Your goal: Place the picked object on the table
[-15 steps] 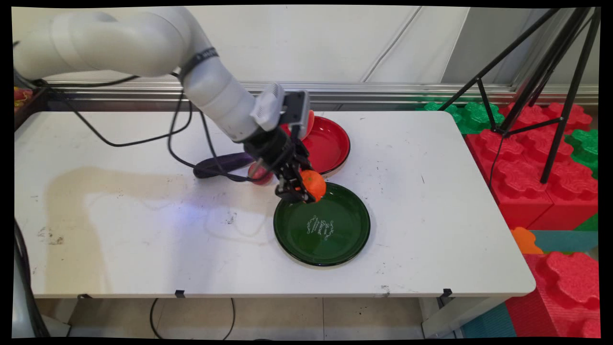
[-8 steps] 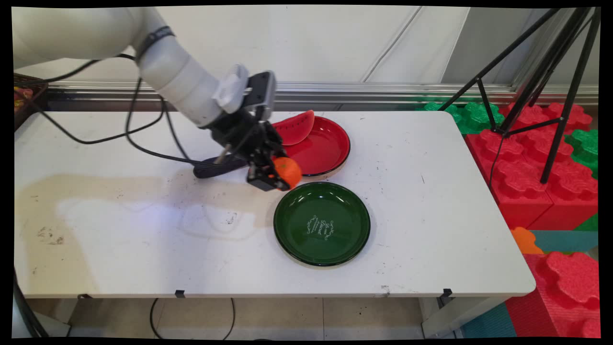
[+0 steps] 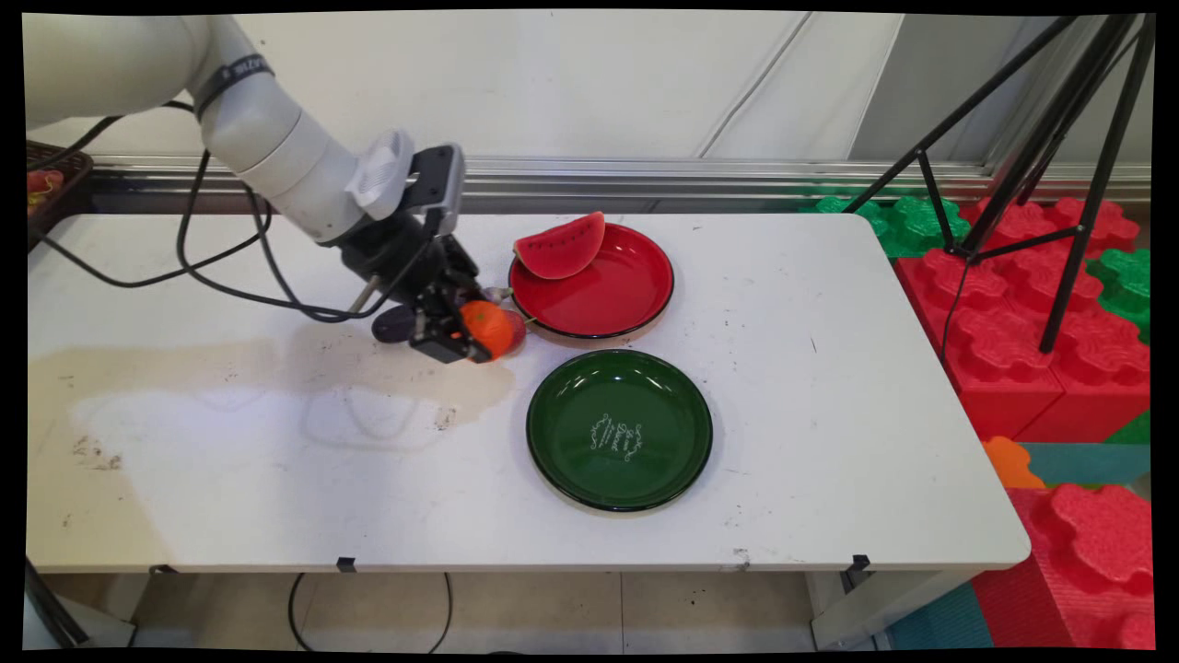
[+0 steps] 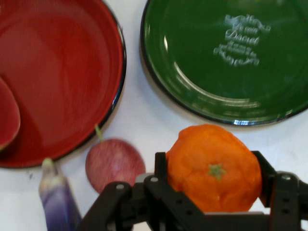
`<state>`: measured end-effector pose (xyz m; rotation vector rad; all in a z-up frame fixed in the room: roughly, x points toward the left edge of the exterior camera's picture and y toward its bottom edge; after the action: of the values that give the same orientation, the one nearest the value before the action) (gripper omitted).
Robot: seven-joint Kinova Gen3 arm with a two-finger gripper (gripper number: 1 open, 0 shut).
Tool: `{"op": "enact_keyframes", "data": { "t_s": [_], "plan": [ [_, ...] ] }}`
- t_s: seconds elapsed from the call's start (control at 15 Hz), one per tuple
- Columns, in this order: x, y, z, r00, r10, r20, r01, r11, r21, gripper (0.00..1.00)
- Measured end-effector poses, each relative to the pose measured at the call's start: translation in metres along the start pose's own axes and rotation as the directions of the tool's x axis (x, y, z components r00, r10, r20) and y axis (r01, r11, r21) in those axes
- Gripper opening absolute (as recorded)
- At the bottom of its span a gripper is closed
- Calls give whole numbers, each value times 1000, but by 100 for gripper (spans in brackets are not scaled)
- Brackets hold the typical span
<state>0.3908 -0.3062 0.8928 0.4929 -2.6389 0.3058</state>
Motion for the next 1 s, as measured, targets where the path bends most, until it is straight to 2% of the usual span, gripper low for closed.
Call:
{"op": "enact_keyframes", "data": {
  "t_s": [0.4, 1.0],
  "plan": [
    [-31, -10, 15, 997, -47, 64, 47, 999, -3, 0],
    [-59, -23, 50, 982, -135, 129, 139, 990, -22, 0]
  ]
}}
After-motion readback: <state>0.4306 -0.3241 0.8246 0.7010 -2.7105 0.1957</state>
